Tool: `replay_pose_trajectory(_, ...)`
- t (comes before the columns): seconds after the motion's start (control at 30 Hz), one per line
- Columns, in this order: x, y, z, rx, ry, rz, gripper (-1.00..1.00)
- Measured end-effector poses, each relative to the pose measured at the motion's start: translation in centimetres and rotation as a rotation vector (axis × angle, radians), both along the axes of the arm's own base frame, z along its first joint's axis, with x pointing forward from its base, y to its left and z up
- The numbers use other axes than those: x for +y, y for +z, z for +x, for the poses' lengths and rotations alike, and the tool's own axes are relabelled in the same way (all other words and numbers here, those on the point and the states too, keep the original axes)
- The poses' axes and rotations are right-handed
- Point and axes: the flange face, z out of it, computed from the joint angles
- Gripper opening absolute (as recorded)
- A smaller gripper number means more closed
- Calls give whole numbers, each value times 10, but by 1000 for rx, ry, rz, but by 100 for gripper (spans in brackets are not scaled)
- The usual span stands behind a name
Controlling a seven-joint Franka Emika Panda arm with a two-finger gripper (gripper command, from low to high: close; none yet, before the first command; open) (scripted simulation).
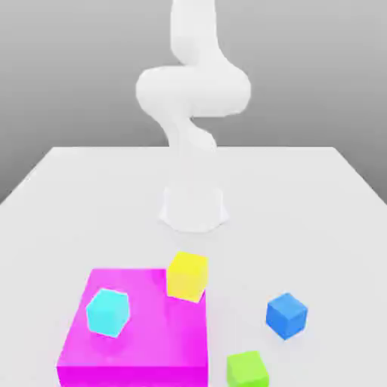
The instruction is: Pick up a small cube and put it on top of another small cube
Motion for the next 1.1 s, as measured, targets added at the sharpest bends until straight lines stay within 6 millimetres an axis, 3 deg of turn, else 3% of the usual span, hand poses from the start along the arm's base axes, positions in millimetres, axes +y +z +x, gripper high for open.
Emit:
replay_pose_trajectory(0.17,41,-108,51,168,138,7,0)
replay_pose_trajectory(0.33,87,-219,67,327,258,-22,0)
replay_pose_trajectory(0.5,126,-327,52,480,364,-86,0)
replay_pose_trajectory(0.7,154,-443,2,644,483,-216,0)
replay_pose_trajectory(0.93,153,-525,-11,681,500,-253,0)
replay_pose_trajectory(0.97,153,-532,-12,682,500,-252,-100)
replay_pose_trajectory(1.1,153,-532,-12,682,500,-252,-100)
